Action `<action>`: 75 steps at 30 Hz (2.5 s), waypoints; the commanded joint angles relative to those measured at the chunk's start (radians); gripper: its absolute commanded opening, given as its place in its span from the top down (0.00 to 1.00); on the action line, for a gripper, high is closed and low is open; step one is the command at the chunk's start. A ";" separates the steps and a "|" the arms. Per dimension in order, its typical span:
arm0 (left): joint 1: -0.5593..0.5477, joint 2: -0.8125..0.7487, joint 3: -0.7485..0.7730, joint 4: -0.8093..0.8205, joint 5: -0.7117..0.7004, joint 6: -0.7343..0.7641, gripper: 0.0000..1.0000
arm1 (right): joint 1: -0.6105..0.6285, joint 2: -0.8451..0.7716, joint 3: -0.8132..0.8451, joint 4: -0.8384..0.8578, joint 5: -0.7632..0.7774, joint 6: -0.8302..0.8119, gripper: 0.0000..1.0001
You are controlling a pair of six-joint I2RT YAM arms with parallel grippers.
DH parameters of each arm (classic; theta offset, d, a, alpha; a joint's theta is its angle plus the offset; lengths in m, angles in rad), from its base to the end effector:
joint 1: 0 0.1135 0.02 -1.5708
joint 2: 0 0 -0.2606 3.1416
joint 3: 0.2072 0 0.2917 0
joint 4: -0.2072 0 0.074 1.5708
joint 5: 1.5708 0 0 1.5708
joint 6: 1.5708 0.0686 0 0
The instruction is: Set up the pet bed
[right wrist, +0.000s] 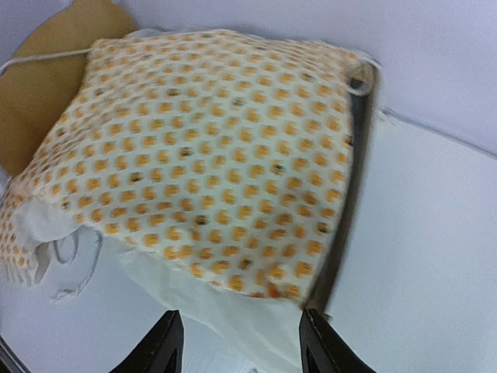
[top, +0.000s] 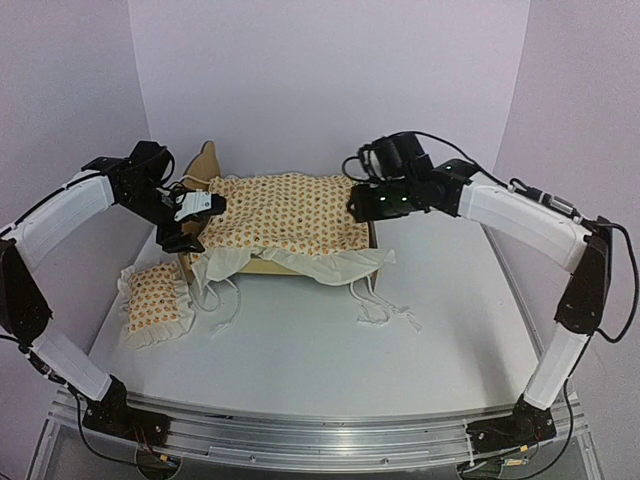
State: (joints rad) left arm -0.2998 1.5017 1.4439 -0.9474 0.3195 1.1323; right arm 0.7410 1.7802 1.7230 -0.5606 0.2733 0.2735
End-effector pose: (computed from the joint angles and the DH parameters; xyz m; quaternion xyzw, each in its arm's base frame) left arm 0.3424 -0.1284 0.2994 0.6558 0.6861 -0.0283 0.3137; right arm 0.3643 0.3082 0.3309 -0.1431 0.8709 0.1149 0.4560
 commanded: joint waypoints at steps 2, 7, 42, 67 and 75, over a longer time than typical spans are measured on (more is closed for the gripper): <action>-0.052 -0.046 -0.017 -0.001 0.029 0.049 0.29 | 0.170 0.184 0.093 0.143 -0.105 -0.177 0.50; -0.101 -0.074 -0.115 0.147 -0.050 0.020 0.27 | 0.200 0.323 0.168 0.196 -0.121 -0.118 0.48; -0.205 0.156 -0.284 0.593 -0.338 -0.053 0.69 | 0.154 0.517 0.215 0.215 -0.063 -0.065 0.76; -0.095 0.131 -0.112 0.506 -0.274 -0.103 1.00 | 0.136 0.409 0.197 0.330 -0.118 -0.067 1.00; -0.096 0.107 -0.049 0.389 -0.196 -0.136 1.00 | 0.153 0.418 0.193 0.360 -0.116 -0.021 0.84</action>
State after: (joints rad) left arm -0.3929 1.6619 1.3368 -0.4920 0.0630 1.0196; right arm 0.8799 2.2440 1.9200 -0.2446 0.1675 0.2221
